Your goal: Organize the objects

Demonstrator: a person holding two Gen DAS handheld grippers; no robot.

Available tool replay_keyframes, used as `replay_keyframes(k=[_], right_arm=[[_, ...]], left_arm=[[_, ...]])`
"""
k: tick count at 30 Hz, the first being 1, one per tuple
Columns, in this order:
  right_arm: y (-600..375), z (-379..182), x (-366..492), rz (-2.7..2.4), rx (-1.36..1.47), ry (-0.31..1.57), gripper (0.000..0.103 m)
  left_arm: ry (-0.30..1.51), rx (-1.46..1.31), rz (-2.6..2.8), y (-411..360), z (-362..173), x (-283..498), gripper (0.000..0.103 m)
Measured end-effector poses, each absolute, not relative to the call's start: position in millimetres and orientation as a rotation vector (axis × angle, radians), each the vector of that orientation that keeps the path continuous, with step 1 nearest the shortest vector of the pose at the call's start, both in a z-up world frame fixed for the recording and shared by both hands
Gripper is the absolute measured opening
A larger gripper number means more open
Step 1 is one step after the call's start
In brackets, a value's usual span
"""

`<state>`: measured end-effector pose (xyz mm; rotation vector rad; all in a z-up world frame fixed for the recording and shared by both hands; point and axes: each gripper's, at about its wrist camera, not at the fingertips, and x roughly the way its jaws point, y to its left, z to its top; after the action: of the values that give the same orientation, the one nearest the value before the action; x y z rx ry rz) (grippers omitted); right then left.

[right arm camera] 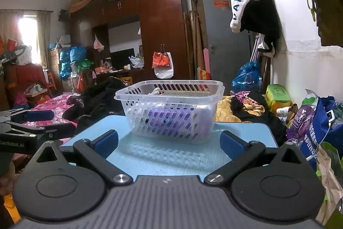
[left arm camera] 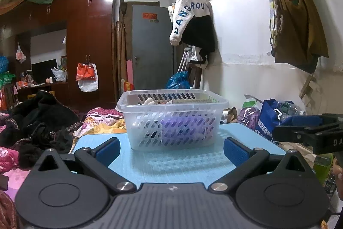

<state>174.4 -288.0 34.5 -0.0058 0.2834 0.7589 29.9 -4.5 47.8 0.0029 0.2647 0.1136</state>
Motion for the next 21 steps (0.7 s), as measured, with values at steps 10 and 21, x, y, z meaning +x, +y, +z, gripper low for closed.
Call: replay_keyframes(k=[10, 21], right_arm=[[-290.9, 33.9, 173.6, 0.759, -0.001, 0.278, 0.103], [-291.5, 36.4, 167.6, 0.757, -0.015, 0.258, 0.103]], left_arm=[[0.251, -0.011, 0.096, -4.1, 46.9, 28.3, 0.103], [0.238, -0.015, 0.064, -9.5, 46.9, 28.1, 0.103]])
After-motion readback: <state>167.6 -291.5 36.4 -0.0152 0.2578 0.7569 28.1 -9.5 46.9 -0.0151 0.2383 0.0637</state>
